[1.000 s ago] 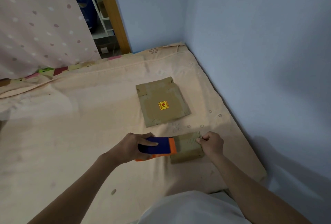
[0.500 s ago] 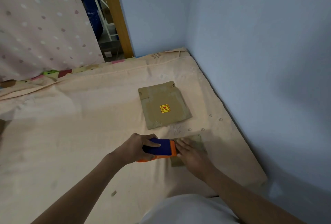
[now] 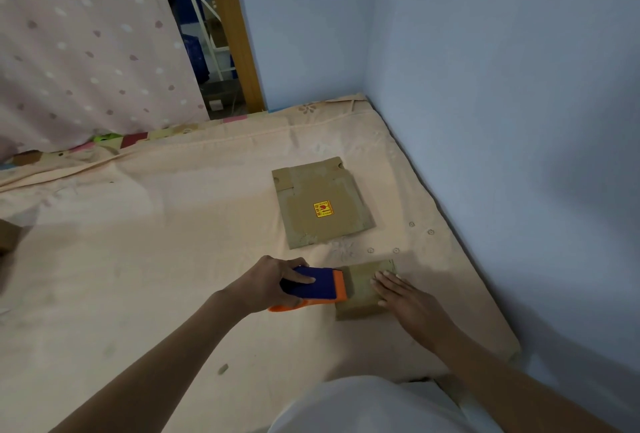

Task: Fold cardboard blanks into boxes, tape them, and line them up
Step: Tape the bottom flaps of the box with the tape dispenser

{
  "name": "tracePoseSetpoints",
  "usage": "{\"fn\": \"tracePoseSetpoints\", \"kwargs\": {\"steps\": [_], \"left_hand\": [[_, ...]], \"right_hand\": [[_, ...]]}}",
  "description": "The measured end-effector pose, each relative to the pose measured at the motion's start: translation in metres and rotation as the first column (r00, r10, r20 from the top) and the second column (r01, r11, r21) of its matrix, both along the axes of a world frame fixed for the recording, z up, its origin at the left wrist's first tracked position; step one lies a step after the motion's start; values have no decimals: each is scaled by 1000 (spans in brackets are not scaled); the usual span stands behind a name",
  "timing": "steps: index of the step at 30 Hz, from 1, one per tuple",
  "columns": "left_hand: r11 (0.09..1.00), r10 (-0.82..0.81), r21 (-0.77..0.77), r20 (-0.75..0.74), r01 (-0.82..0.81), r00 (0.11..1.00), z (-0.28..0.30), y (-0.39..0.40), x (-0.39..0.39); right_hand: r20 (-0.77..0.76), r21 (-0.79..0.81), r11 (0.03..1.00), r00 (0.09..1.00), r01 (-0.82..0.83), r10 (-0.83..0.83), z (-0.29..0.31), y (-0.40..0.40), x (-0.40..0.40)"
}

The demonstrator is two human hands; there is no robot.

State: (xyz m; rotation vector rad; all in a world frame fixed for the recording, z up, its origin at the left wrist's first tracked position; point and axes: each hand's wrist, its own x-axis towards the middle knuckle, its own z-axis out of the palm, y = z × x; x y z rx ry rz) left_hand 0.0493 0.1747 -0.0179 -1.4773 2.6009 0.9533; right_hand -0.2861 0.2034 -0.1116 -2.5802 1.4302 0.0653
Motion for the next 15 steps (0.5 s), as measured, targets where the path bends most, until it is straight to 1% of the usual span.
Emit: {"fn": "tracePoseSetpoints", "kwargs": {"steps": [2,4,5,6,7,9,10,15], "left_hand": [[1000,7,-1,-12,-7,1000,0,1,-1],[1000,12,3,-9,-12,1000,0,-2,-1],[1000,4,-4,-2,-4,1000,1,-3,-1],[1000,-4,-8,4,4,1000,2,-5,-1],[1000,-6,-6,2,6,1000,3,-6,-1],[1000,-8,-5,-3,8,1000,3,-7,-2],[1000,-6,-4,-4,6,1000,2,-5,-2],[1000,19,-13,-16,-19,1000,0,3,0]], "right_hand": [[-15,18,1000,1000,5,-5,1,-2,6],[4,-29,997,998,70,-70,7,-3,19],[20,-40,996,997,80,-80,12,-3,27],[80,-74,995,995,67,-61,12,-4,33],[104,-13,997,992,73,-71,15,-6,39],[47,106,994,998,38,-43,15,-7,45],[36,124,992,999,32,-36,11,-7,45],[93,-32,998,994,58,-54,-10,-1,43]]}}
